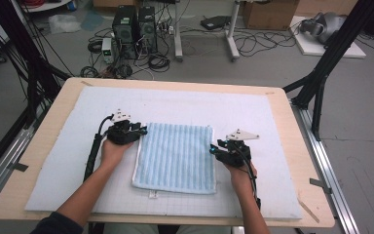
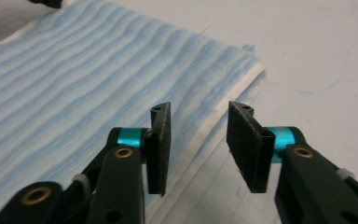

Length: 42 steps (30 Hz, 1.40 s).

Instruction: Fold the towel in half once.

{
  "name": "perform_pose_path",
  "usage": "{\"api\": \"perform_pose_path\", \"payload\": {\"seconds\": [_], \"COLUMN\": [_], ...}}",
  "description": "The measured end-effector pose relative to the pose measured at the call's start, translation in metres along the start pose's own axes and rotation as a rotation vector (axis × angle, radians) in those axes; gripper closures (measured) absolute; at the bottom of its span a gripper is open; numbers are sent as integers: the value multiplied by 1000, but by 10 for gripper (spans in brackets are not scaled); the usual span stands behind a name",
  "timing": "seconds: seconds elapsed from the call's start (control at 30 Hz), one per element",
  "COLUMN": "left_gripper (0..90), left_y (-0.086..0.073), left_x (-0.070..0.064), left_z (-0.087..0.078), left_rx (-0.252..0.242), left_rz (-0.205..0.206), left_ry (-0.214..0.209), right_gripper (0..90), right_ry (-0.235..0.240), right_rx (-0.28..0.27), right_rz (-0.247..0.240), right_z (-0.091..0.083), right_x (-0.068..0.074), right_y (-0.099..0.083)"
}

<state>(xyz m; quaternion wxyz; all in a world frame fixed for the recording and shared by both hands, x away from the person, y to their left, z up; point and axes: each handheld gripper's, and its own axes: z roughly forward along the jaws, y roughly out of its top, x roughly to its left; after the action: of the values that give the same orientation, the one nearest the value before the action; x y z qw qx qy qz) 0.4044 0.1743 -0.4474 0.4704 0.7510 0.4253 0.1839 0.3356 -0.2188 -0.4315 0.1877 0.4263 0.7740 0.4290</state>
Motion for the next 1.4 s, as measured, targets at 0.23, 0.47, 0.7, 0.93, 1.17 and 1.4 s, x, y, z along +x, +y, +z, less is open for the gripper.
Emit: {"api": "perform_pose_path", "payload": {"seconds": [0.23,0.47,0.7,0.93,1.17,1.4], "left_gripper": [841,832,765,637,543,390], "left_y": [0,2,4,5,3,0], "left_x": [-8,-6,-3,5,18,17], "left_z": [4,13,15,2,-28,-45], "left_rx": [2,111,121,38,-81,-128], "left_rz": [88,65,36,24,-35,-26], "left_ry": [-37,20,90,68,-36,-112], "right_gripper": [753,782,728,644,496,454], "right_ry": [1,-99,-158,-77,-58,-109], "right_rx": [51,126,116,40,-4,-39], "right_rz": [-31,-30,-8,5,3,-15], "right_z": [40,69,67,38,6,-20], "right_x": [-8,-22,-28,-24,-19,-16], "right_y": [22,31,31,24,10,4]}}
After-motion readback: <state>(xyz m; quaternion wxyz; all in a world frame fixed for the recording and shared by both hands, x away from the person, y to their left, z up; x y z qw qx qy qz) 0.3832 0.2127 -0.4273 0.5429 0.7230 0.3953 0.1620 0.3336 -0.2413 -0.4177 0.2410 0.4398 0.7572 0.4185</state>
